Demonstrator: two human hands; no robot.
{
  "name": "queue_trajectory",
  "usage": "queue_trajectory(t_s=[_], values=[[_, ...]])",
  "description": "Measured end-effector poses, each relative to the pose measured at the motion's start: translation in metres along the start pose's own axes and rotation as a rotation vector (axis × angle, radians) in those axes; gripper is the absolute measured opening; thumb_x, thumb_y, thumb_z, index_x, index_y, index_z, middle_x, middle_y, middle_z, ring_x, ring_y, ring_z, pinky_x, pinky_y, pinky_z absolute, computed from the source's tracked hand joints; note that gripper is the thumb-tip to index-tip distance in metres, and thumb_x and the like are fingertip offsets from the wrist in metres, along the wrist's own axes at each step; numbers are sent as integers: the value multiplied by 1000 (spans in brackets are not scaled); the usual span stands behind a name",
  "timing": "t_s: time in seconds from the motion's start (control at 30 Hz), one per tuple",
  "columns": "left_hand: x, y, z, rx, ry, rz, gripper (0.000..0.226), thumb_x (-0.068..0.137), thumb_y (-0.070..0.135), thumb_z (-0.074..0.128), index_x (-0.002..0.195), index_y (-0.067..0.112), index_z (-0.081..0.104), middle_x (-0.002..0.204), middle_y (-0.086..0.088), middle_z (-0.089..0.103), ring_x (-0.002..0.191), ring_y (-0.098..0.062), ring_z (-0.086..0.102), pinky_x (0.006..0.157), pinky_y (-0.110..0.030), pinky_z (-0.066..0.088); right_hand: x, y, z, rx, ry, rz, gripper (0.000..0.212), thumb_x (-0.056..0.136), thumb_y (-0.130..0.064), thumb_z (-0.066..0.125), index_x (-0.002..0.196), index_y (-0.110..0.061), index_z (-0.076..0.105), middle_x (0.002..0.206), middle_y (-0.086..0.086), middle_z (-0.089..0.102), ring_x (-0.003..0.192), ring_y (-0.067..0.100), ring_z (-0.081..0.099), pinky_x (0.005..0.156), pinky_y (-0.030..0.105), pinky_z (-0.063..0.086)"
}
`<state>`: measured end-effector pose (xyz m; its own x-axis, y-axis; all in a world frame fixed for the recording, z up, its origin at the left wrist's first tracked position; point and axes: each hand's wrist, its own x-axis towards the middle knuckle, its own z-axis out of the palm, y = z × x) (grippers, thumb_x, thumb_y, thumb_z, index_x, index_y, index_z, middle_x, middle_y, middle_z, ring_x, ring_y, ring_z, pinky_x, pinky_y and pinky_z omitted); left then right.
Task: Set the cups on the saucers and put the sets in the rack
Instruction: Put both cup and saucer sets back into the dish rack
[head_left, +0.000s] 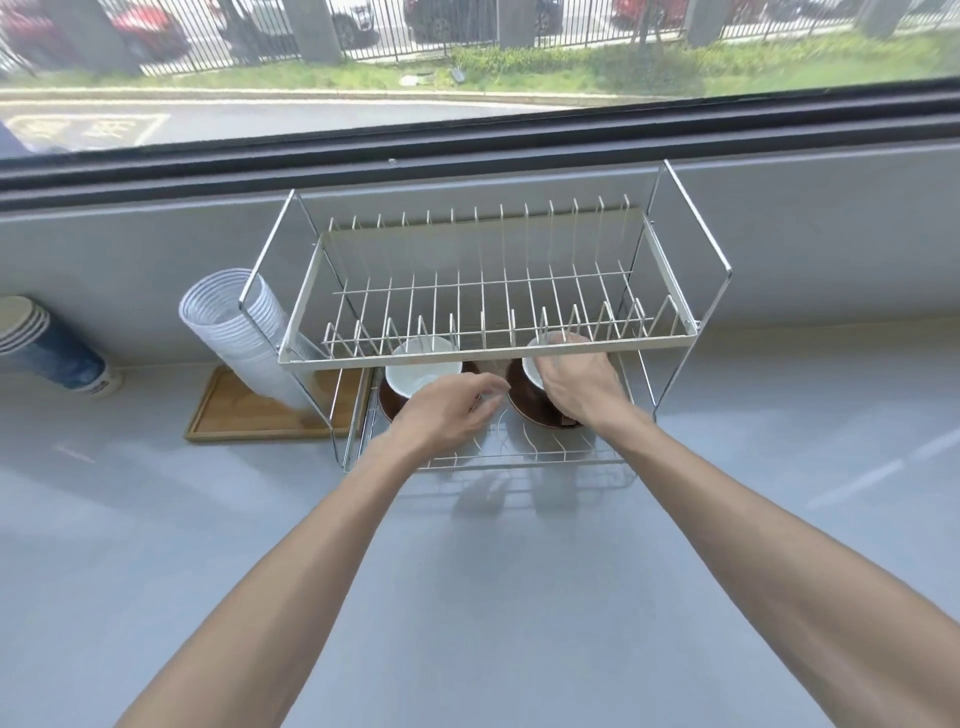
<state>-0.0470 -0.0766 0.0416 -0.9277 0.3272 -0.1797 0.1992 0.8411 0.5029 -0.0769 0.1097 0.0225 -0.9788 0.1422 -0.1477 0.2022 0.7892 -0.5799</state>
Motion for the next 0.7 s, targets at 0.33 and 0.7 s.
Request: queue_trajectory(t_s=[0.33,0.7], values=[[-29,-52,-14,276,192,-79,38,103,31,46,139,24,57,141,1,59,131,-25,50,102,-42,46,-24,-40,29,-211,-88,-253,39,103,-37,41,114,-4,59,105,22,65,106,41,56,86,46,44],[3,-86,-8,-188,515,-417,39,103,38,42,130,12,53,122,-18,65,113,-42,59,90,-44,48,1,-69,82,-42,-135,-217,51,102,-50,29,138,-18,46,137,14,51,126,35,50,100,50,46]])
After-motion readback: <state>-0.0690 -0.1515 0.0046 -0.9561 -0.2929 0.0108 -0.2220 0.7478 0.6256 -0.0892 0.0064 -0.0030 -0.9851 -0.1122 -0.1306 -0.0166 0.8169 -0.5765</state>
